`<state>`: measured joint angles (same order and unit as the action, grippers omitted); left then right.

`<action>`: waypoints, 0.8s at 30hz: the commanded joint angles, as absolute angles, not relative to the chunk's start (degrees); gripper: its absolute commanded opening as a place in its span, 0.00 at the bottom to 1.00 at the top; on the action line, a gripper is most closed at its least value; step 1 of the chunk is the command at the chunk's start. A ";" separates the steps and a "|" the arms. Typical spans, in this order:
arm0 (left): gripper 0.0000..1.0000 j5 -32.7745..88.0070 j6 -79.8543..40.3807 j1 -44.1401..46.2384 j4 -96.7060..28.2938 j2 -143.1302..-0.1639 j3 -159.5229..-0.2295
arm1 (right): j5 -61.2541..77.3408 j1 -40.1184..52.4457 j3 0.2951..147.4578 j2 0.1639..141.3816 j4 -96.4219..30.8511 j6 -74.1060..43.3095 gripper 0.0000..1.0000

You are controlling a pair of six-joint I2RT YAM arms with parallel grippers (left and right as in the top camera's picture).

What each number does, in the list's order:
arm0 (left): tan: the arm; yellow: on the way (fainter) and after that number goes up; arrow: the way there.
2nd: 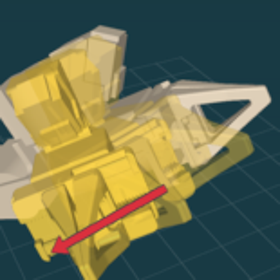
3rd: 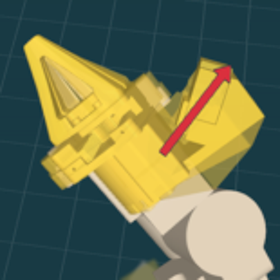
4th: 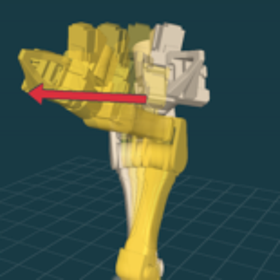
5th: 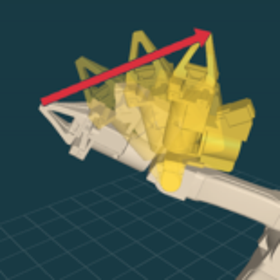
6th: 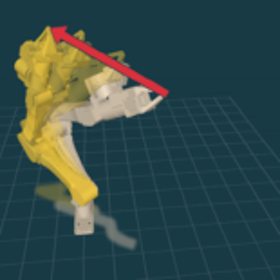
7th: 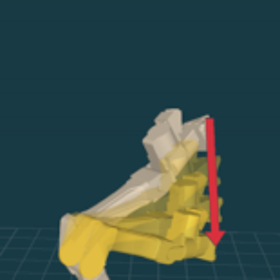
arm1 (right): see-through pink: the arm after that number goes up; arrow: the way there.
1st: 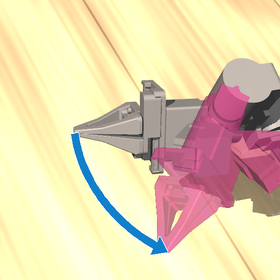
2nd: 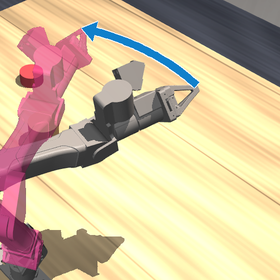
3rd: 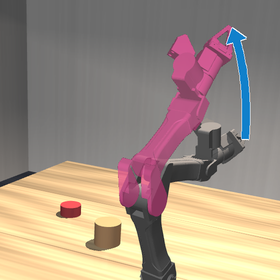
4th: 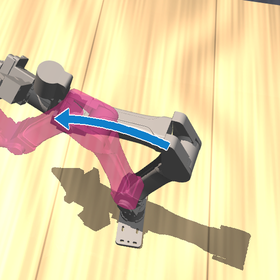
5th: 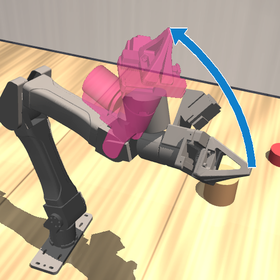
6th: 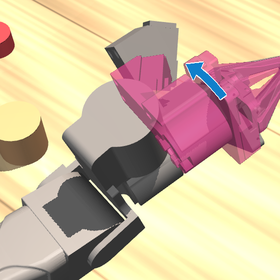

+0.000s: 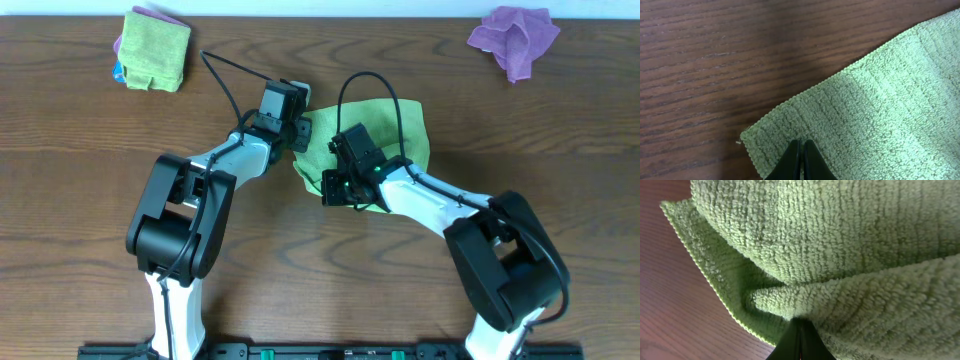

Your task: Fold the cloth

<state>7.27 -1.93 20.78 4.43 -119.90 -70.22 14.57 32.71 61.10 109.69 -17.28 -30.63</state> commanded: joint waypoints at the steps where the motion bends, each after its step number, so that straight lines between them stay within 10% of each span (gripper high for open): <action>1: 0.06 6.85 -2.81 20.51 4.32 -121.10 -71.48 | 14.22 33.47 61.39 111.53 -18.15 -31.24 0.01; 24: 0.06 3.64 -0.56 16.84 3.36 -121.10 -71.48 | 13.74 33.41 61.47 111.11 -42.06 -29.52 0.02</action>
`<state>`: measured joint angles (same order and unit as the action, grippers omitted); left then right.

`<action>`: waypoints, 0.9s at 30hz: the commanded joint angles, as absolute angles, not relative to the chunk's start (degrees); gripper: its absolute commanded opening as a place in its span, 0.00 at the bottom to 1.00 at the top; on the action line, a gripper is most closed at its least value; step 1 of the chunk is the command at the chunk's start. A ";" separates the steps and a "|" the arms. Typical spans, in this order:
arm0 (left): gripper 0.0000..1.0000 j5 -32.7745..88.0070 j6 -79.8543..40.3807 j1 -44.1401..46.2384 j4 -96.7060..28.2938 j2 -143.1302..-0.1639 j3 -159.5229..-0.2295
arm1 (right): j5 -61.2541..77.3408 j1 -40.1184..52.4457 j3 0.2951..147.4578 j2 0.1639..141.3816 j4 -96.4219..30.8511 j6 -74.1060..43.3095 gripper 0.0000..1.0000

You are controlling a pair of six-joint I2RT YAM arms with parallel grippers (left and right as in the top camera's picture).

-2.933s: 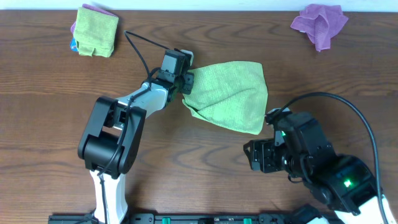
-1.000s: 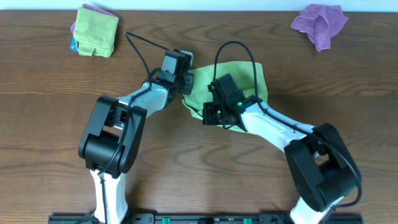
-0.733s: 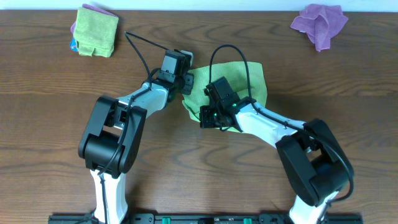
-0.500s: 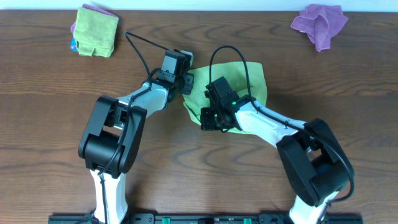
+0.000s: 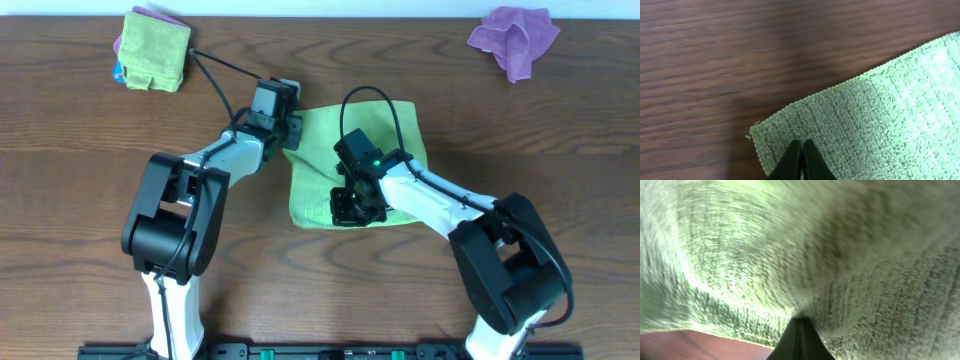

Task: Fold the cloth
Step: 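Pull the towel corners apart with both grippers to flatten it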

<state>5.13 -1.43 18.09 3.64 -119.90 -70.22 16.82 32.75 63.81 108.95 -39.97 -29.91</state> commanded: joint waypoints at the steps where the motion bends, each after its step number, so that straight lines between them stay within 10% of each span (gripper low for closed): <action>1: 0.06 3.70 -0.34 16.53 3.38 -121.10 -71.48 | 13.74 33.41 61.49 111.09 -42.89 -29.52 0.01; 22: 0.06 2.00 1.06 16.03 -0.05 -109.36 -75.13 | 13.98 33.28 66.11 93.10 -44.38 -22.70 0.02; 27: 0.06 2.87 -2.81 16.03 -16.99 -99.72 -75.13 | 11.20 30.70 66.26 85.54 -47.83 -22.17 0.01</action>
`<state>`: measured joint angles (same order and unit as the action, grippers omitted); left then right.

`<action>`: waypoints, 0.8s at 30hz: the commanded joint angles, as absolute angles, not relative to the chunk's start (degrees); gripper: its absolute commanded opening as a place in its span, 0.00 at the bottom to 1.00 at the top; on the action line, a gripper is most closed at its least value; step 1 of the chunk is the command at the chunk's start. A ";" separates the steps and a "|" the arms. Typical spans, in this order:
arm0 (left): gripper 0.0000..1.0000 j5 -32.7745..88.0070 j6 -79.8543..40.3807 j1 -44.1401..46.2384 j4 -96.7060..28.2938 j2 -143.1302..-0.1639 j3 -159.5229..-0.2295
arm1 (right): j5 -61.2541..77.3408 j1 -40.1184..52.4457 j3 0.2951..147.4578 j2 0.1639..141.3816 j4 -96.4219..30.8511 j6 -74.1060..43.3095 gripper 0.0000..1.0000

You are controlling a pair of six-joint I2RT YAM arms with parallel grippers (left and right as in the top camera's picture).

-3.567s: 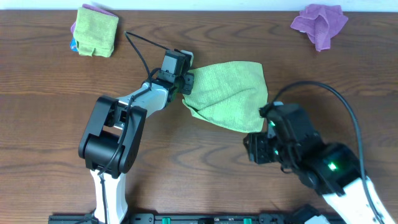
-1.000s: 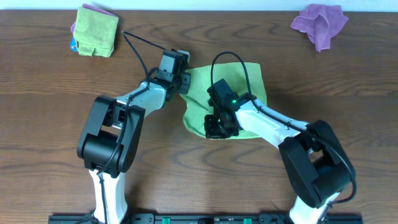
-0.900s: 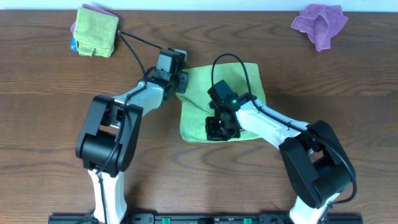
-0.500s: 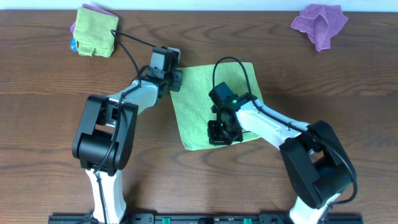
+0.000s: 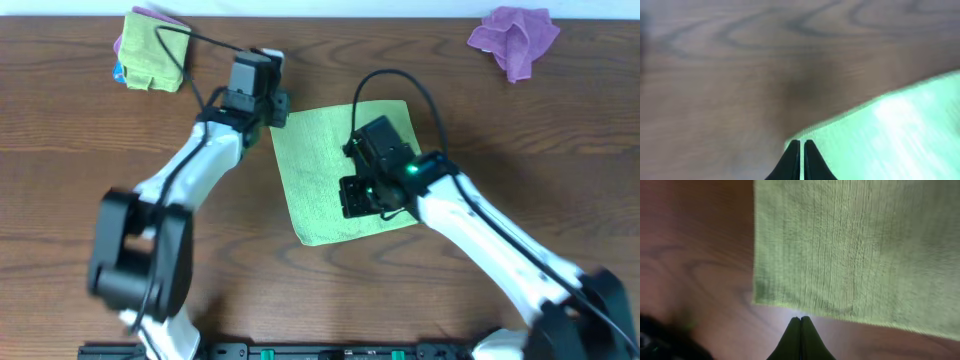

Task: Fold the cloth
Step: 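Pull the towel corners apart with both grippers to flatten it, then release the towel and move both grippers to its lower left and right corners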

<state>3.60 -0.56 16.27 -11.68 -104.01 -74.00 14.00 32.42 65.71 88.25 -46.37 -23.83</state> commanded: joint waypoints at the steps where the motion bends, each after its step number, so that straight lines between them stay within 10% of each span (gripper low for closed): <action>1: 0.06 3.01 -3.70 16.03 -20.93 -98.19 -75.13 | 9.54 29.67 66.26 84.16 -49.28 -22.11 0.01; 11: 0.06 19.66 -5.98 16.03 -47.59 -88.55 -72.29 | 10.81 13.82 66.26 77.12 -61.12 -8.58 0.02; 24: 0.06 31.03 -24.08 16.12 -24.93 -66.72 -38.52 | 33.08 -9.17 56.10 72.84 -57.21 0.34 0.02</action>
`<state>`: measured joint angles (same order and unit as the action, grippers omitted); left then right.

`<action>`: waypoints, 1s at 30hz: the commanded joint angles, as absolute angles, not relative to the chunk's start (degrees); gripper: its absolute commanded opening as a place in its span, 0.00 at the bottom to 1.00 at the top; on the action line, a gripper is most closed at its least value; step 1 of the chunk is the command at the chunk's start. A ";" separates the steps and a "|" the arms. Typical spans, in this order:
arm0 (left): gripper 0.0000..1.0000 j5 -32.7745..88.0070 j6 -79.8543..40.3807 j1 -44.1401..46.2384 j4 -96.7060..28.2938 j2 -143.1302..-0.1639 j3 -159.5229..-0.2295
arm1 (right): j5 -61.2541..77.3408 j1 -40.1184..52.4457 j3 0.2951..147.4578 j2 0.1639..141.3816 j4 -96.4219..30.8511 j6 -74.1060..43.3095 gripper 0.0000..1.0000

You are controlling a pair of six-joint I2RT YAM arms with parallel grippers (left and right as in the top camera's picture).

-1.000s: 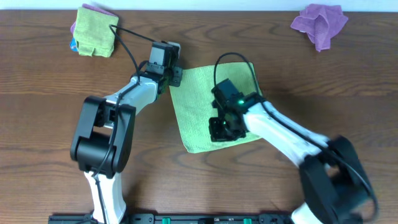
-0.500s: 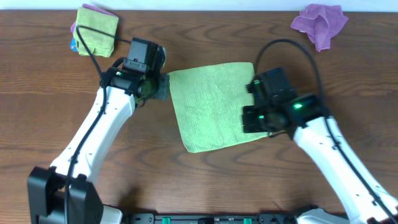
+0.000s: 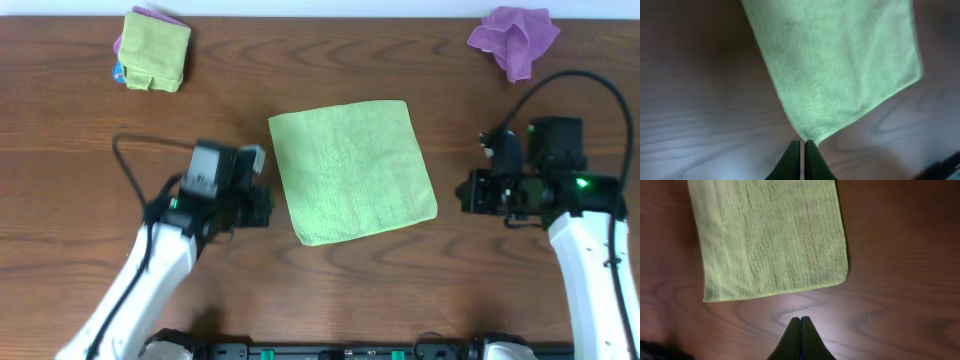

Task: Fold the cloth
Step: 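Release the towel and move both grippers to its lower left and right corners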

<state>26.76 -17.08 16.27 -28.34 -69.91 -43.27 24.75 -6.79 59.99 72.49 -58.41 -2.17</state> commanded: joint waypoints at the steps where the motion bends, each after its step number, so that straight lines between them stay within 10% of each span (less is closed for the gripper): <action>1: 0.06 31.86 -25.65 16.16 -22.37 -66.02 -36.23 | 34.04 -9.58 54.33 73.06 -55.66 0.30 0.05; 10: 0.06 35.18 -34.94 16.14 -5.93 -65.95 -21.63 | 43.55 -13.72 45.28 82.35 -45.52 -0.14 0.11; 18: 0.07 34.94 -34.92 16.21 -5.82 -66.57 -19.79 | 40.88 -14.79 45.30 90.61 -40.27 -0.38 0.39; 30: 0.31 35.94 -36.34 20.05 5.50 -75.09 -19.57 | 35.33 -16.58 45.30 93.06 -37.23 -1.89 0.58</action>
